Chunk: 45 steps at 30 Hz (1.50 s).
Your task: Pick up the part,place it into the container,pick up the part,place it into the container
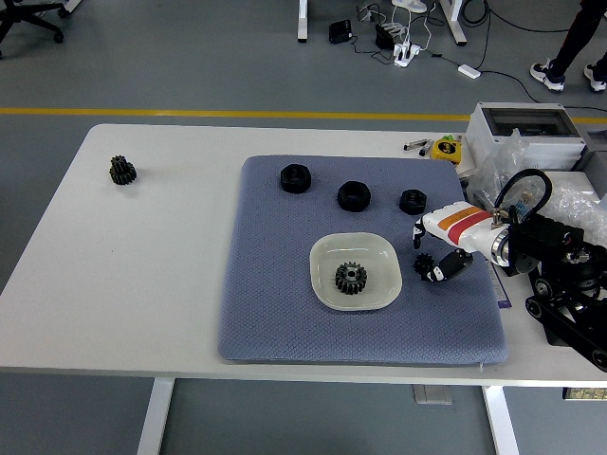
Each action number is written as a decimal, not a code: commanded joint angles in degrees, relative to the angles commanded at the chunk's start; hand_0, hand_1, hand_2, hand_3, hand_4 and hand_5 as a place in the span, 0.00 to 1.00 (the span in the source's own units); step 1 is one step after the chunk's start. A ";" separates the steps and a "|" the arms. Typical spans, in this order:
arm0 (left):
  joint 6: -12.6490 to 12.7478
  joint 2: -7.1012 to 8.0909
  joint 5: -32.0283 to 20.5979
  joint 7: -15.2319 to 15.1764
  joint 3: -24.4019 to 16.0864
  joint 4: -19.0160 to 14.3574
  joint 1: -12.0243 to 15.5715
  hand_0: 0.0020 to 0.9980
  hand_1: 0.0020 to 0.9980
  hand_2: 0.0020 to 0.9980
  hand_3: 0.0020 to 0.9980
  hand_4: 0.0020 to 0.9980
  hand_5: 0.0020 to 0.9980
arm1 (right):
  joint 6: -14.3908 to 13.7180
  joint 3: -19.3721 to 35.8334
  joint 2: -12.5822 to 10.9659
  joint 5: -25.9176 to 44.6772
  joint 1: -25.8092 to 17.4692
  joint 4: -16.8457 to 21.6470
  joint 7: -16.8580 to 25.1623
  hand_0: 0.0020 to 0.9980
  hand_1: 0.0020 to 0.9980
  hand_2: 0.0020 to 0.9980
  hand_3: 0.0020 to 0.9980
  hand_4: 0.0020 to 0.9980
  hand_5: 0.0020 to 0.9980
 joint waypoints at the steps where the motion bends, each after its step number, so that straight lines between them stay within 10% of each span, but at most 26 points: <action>1: -0.01 0.00 0.06 0.02 -0.04 0.00 0.00 0.66 0.67 0.63 0.56 0.60 0.49 | -0.04 -0.06 0.10 0.15 0.00 -0.18 0.02 0.48 0.60 0.69 0.60 0.96 0.32; 14: -0.04 0.00 0.13 -0.01 0.00 -0.02 -0.17 0.66 0.67 0.63 0.56 0.60 0.49 | -1.14 -0.78 0.27 0.83 -0.22 -1.69 0.17 0.41 0.53 0.60 0.56 0.92 0.30; 21: -0.02 -0.04 -0.07 -0.07 0.14 -0.03 -0.35 0.66 0.67 0.63 0.56 0.60 0.49 | -3.04 -1.01 0.29 1.49 -0.23 -2.44 -0.01 0.33 0.46 0.51 0.51 0.70 0.25; 45: -0.03 -0.03 -0.49 -0.17 0.46 -0.05 -0.50 0.66 0.67 0.63 0.56 0.60 0.49 | -2.22 -1.90 0.68 2.48 -0.33 -2.31 0.13 0.31 0.44 0.49 0.51 0.70 0.27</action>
